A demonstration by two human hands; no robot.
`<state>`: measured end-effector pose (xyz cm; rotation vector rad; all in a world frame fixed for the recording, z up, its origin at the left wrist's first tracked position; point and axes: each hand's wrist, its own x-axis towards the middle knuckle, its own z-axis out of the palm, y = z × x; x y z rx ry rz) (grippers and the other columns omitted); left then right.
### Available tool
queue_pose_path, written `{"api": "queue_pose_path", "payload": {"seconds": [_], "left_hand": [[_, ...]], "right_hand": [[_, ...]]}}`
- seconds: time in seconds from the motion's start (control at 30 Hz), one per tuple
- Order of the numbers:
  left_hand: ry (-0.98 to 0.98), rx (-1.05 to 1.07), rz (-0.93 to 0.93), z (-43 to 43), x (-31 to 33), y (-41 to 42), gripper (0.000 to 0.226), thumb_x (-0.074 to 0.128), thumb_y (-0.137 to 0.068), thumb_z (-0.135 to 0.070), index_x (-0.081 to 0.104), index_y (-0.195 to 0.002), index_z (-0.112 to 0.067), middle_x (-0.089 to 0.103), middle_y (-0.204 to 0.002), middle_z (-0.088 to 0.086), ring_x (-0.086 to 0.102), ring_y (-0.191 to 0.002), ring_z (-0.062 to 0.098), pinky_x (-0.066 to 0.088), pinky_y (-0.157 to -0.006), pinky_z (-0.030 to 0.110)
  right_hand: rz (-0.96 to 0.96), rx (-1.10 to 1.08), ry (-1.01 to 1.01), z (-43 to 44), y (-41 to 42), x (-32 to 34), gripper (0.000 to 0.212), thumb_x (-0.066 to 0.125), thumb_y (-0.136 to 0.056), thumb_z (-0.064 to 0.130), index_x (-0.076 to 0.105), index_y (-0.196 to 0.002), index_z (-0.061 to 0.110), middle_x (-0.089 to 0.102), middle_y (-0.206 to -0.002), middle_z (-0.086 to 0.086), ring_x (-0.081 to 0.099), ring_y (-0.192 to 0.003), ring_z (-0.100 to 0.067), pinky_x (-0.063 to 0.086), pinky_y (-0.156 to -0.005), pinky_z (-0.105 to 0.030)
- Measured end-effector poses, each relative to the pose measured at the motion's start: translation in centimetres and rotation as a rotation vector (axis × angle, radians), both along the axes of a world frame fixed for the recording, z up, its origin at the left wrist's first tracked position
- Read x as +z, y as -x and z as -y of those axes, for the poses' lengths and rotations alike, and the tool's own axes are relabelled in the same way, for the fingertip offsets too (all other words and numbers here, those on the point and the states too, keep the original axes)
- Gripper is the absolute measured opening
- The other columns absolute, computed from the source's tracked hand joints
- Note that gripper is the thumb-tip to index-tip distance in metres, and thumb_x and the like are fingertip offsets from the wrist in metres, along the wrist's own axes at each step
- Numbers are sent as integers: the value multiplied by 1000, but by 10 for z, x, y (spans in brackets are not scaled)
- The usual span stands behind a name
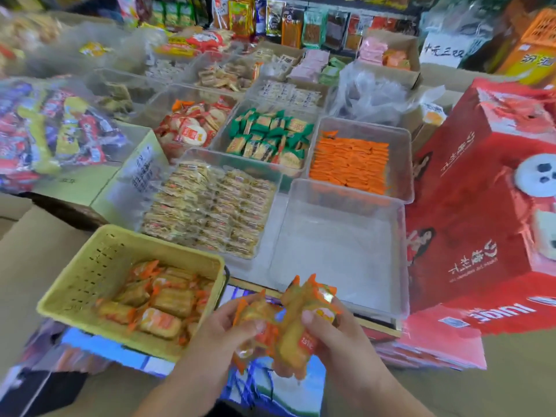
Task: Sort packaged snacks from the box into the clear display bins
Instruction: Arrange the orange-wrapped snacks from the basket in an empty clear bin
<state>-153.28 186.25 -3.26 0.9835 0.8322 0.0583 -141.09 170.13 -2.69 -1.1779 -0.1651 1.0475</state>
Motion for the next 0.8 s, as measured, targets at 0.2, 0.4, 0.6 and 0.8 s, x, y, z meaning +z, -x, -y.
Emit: {"api": "queue_pose_path", "payload": {"seconds": [0.2,0.4,0.6,0.8], "left_hand": [[-37,90,29,44,14,-17,60,79,-66,-8,68,-124,-22,77,-101,21,76,-73,32,60,-53,36],[29,-5,52,49,17,-22,50,93,-67,-45,76,-113,-42,78,-114,5,76,-100,34,63,-69,42],[-3,-60,90,36,21,-22,72,98,-53,-55,70,-119,-50,77,-118,5,75,-103,37,59,-84,64],[-32,-75,121,17,23,-32,56,91,-63,-41,73,-116,-45,76,-118,2,75,-106,28,63,-82,50]], "right_hand": [[63,57,98,12,-25,7,57,87,-67,50,68,-116,26,72,-111,-18,71,-95,-30,58,-76,-42],[290,81,272,-3,-22,8,47,75,-72,62,66,-110,36,76,-101,2,74,-92,-17,58,-76,-32],[294,-70,318,-17,-16,15,59,81,-65,70,65,-114,41,75,-107,1,75,-95,-21,61,-82,-48],[152,71,216,-15,-38,16,90,95,-64,42,53,-141,24,68,-128,-10,66,-118,-34,55,-94,-58]]}}
